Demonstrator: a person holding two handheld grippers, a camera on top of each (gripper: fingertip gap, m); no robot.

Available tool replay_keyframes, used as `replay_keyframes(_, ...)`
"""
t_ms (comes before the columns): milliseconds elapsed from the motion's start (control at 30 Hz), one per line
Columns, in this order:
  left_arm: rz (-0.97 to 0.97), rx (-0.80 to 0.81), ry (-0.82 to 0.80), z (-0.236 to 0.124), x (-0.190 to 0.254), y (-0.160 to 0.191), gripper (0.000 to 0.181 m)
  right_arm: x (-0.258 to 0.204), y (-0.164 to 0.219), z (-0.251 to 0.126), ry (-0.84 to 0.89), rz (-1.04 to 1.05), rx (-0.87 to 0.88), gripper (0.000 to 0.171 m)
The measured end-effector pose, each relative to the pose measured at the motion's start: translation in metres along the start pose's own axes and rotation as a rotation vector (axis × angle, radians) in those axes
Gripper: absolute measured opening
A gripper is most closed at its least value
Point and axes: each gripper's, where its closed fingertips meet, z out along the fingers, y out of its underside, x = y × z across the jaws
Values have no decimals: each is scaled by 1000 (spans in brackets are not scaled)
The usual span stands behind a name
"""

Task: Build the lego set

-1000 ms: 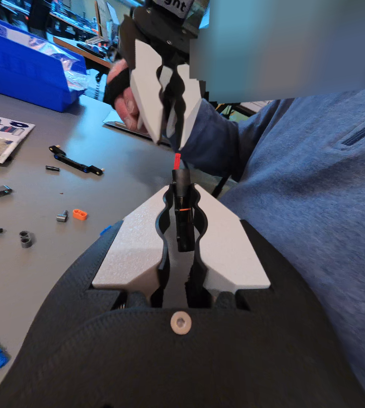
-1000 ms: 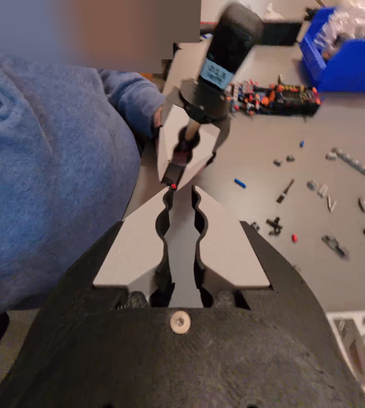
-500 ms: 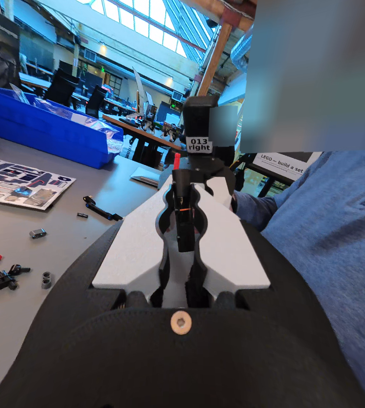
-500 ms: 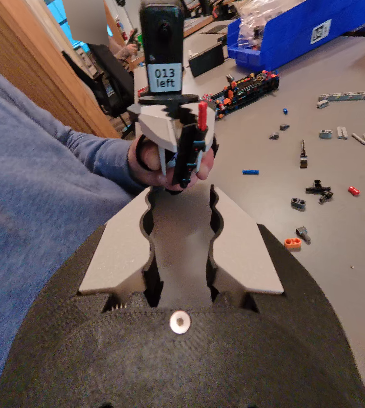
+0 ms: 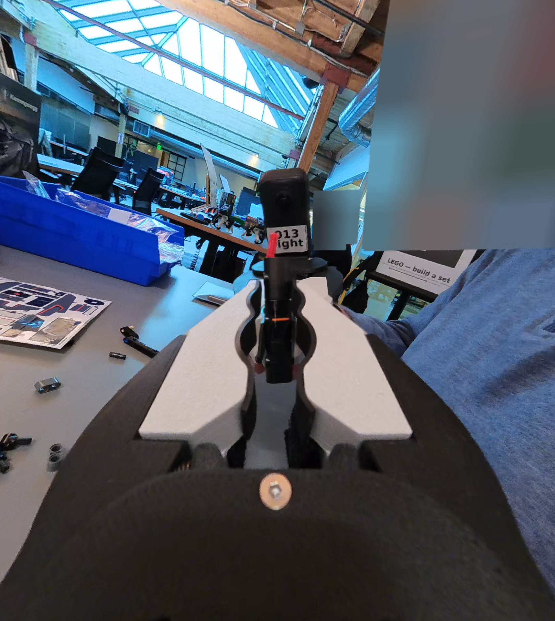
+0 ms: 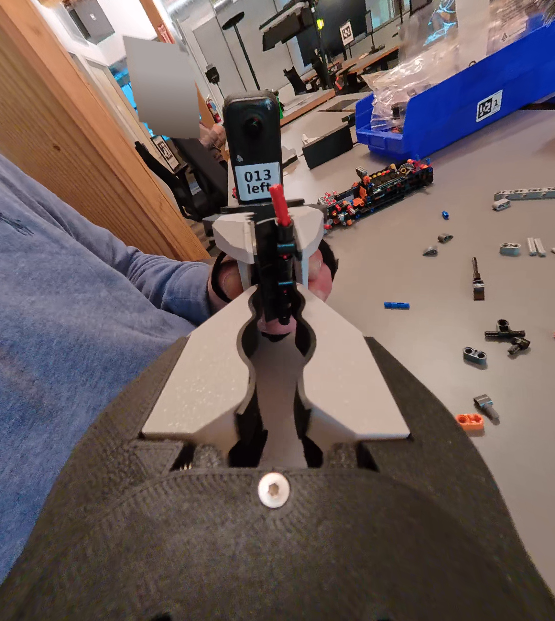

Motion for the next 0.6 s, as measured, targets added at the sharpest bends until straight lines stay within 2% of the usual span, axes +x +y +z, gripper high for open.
replay_keyframes(167, 32, -88, -60, -1, -7, 5, 38, 5, 5, -2, 59, -87, -80, 14)
replay_keyframes(233, 57, -160, -53, 2, -5, 13, 40, 6, 6, -3, 76, -117, -106, 14)
replay_keyframes(467, 82, -235, -29, 6, 0, 23, 14, 7, 19, -3, 56, -156, -193, 14)
replay_keyframes(600, 78, -229, -34, 7, -2, 25, 13, 7, 21, -3, 49, -138, -183, 14)
